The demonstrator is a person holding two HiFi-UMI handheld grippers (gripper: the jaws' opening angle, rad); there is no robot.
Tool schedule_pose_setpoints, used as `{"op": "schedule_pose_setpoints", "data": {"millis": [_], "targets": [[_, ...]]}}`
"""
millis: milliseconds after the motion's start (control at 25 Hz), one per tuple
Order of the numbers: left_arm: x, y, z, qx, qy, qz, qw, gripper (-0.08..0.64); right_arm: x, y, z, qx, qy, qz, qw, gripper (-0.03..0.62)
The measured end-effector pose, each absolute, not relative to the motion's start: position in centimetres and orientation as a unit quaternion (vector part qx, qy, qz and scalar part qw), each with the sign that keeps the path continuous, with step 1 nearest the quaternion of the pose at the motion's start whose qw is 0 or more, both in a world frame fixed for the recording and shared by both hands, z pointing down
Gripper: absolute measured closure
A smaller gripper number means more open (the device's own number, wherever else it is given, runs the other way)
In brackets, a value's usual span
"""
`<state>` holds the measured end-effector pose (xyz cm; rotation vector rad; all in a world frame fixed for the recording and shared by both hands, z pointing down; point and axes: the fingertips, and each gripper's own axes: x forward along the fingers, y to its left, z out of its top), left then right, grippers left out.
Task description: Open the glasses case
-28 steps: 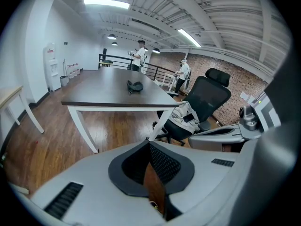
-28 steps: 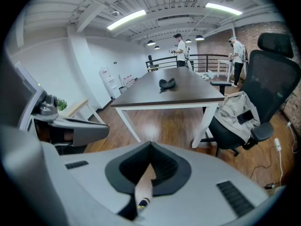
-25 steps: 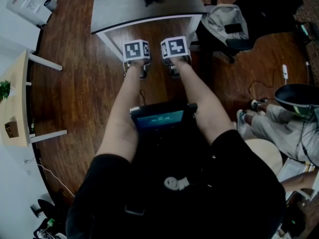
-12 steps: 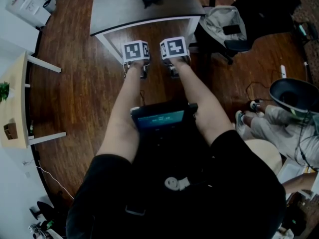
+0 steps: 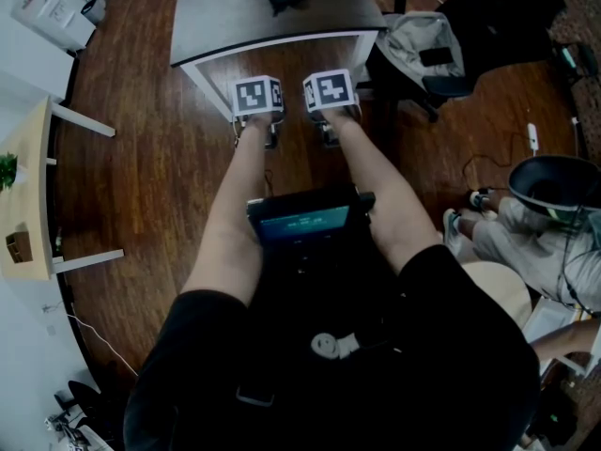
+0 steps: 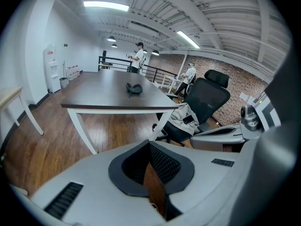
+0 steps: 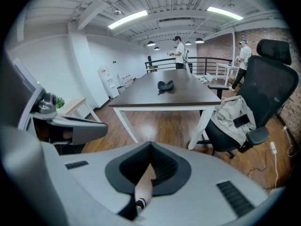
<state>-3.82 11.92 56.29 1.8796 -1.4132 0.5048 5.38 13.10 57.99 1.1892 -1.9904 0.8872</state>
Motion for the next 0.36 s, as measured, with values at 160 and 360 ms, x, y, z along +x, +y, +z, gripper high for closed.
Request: {"op": "schedule_pose_setpoints", "data": {"millis": [160,360], "targets": [[-3.78,11.92,56.35,0.728,-0.549,0.196,0.36,0.56,5.37,13.22,58.11,0.45,-0.76,0.337,0.325,0.592],[-4.07,11.96,56.49,0.728,-0.549,0.193,0.363,0.56,5.54,13.18,58.37,0.454,-0.756,0.339,0.329,0.592]]}}
